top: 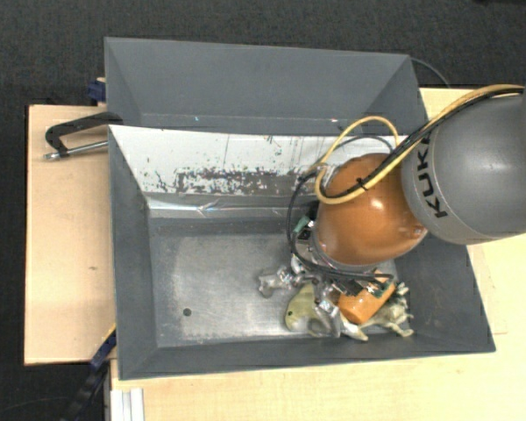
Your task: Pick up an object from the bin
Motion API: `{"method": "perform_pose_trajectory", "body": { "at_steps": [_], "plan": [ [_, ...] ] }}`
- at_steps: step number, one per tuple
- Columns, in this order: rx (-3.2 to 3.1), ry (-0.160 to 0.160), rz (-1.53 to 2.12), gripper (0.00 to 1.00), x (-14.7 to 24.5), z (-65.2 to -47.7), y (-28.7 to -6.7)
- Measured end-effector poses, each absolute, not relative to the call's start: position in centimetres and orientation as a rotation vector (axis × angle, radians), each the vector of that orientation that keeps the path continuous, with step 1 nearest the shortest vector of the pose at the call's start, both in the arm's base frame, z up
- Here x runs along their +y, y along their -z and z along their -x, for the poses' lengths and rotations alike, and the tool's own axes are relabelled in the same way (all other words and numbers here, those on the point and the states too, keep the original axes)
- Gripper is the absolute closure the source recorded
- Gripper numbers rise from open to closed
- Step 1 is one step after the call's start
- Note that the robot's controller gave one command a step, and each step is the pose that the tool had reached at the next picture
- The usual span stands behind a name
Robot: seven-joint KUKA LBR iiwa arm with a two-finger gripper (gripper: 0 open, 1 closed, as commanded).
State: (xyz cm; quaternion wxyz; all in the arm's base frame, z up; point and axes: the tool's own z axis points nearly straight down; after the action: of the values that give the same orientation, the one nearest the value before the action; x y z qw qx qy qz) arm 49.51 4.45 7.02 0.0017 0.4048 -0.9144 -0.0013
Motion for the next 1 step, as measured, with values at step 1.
{"method": "perform_pose_trajectory", "body": {
  "at_steps": [1],
  "plan": [
    [-2.875, 0.003, -1.271, 1.0, 4.47, -49.63, -7.11]
  ]
}}
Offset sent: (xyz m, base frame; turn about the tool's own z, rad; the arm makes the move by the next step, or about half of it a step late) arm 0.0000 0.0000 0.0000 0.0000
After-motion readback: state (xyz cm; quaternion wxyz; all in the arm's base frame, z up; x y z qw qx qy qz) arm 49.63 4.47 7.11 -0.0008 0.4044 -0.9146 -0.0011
